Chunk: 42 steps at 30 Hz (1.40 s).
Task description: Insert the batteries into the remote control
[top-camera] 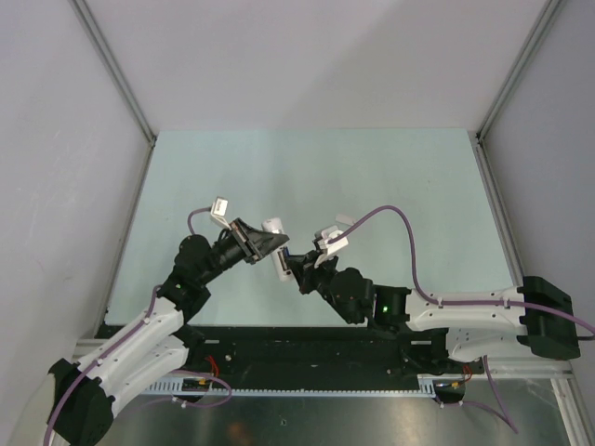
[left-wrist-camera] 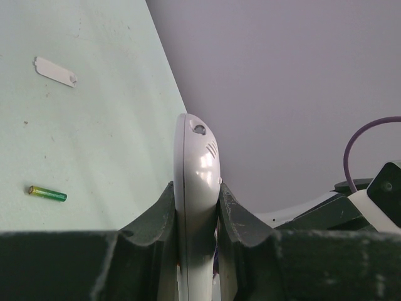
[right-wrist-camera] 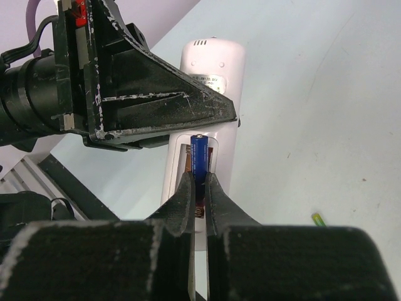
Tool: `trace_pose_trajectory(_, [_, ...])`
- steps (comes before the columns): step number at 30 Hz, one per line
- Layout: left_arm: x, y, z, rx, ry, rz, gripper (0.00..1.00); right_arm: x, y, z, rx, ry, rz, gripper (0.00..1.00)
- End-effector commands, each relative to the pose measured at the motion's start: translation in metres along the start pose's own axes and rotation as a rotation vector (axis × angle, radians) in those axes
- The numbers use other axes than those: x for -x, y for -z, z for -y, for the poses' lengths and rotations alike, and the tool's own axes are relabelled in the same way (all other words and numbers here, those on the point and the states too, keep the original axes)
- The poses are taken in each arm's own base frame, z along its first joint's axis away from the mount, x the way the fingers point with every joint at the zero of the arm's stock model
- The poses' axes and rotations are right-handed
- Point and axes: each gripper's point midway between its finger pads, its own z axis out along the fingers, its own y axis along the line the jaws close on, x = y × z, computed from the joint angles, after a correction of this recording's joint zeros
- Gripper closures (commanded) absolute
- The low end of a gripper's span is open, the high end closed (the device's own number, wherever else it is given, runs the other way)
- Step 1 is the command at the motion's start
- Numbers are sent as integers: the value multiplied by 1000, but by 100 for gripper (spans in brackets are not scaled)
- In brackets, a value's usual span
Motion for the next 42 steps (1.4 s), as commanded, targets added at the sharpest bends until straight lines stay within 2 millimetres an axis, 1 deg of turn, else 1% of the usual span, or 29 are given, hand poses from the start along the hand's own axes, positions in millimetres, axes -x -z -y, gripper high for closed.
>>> trace_pose_trajectory(1, [16, 2, 50, -145, -50, 32, 100, -1, -4, 9, -44, -4, 17, 100])
trace_pose_trajectory(7, [17, 2, 54, -153, -51, 34, 100, -3, -5, 10, -48, 0, 16, 100])
trace_pose_trajectory(17, [26, 4, 64, -172, -62, 71, 100, -21, -1, 19, -77, 13, -54, 100])
trace_pose_trajectory(23, [28, 3, 68, -176, -64, 77, 100, -26, 1, 20, -75, 8, -67, 100])
trace_pose_trajectory(32, [31, 4, 75, -193, -58, 74, 100, -31, 1, 16, -55, 3, -75, 100])
trace_pose_trajectory(35, [32, 5, 81, -207, -66, 76, 100, -37, -1, 16, -51, 6, -91, 100])
trace_pose_trajectory(42, [33, 6, 88, -223, -66, 72, 100, -47, -2, 14, -39, 1, -123, 100])
